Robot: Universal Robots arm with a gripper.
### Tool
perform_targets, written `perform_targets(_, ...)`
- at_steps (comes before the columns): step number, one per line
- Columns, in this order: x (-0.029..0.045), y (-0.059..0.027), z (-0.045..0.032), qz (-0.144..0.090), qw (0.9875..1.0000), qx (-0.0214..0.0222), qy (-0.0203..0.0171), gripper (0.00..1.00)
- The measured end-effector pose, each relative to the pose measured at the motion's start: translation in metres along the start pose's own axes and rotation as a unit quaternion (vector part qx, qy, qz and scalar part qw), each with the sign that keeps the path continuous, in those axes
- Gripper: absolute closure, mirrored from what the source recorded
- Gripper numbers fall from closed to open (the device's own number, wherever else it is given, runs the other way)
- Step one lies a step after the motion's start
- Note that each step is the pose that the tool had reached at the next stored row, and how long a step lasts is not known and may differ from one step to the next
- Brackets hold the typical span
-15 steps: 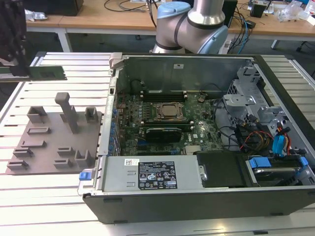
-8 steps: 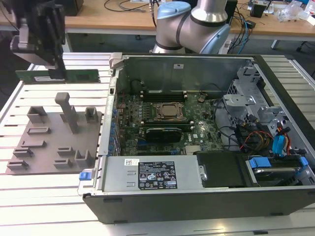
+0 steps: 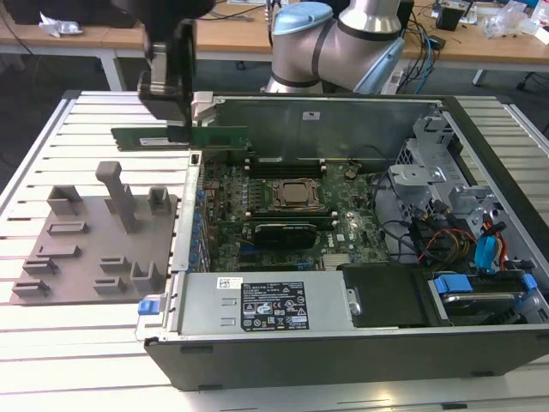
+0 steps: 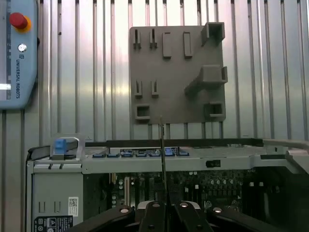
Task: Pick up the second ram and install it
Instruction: 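Pick up the second ram and move it above second insertion slot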
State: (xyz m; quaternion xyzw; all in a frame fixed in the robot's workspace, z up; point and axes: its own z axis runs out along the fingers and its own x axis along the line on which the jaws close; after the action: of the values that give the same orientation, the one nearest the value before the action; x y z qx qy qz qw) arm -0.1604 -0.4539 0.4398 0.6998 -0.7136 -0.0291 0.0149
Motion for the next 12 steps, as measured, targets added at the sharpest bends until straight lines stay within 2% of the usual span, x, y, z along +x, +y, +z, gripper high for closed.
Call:
perform_targets(1,-0.0002,-0.0047,0.0001,0.0,1.0,-0.0005,0.0,0.86)
perform_targets(3,-0.0024,-0.0232,0.0024,0.0,1.0,-0.0025,-0.0001,0.86)
perform_targets(4,-0.0032,-0.0291,0.0037,0.0,1.0,-0.0031,-0.0005,0.86)
perform_targets(6,-0.005,-0.0414,0.007,0.001,1.0,-0.0044,-0.0019,0.86)
perform_targets(7,-0.0057,-0.0463,0.0086,0.003,1.0,-0.0047,-0.004,0.86)
perform_targets(9,-0.0067,-0.0545,0.0118,0.006,0.9999,-0.0052,-0.0094,0.86)
perform_targets(10,-0.007,-0.058,0.0132,0.008,0.9999,-0.0054,-0.0136,0.86)
perform_targets(11,-0.0072,-0.0619,0.0145,0.01,0.9996,-0.0056,-0.0251,0.86)
perform_targets(12,-0.0075,-0.0679,0.0186,0.014,0.9996,-0.0067,-0.0254,0.86)
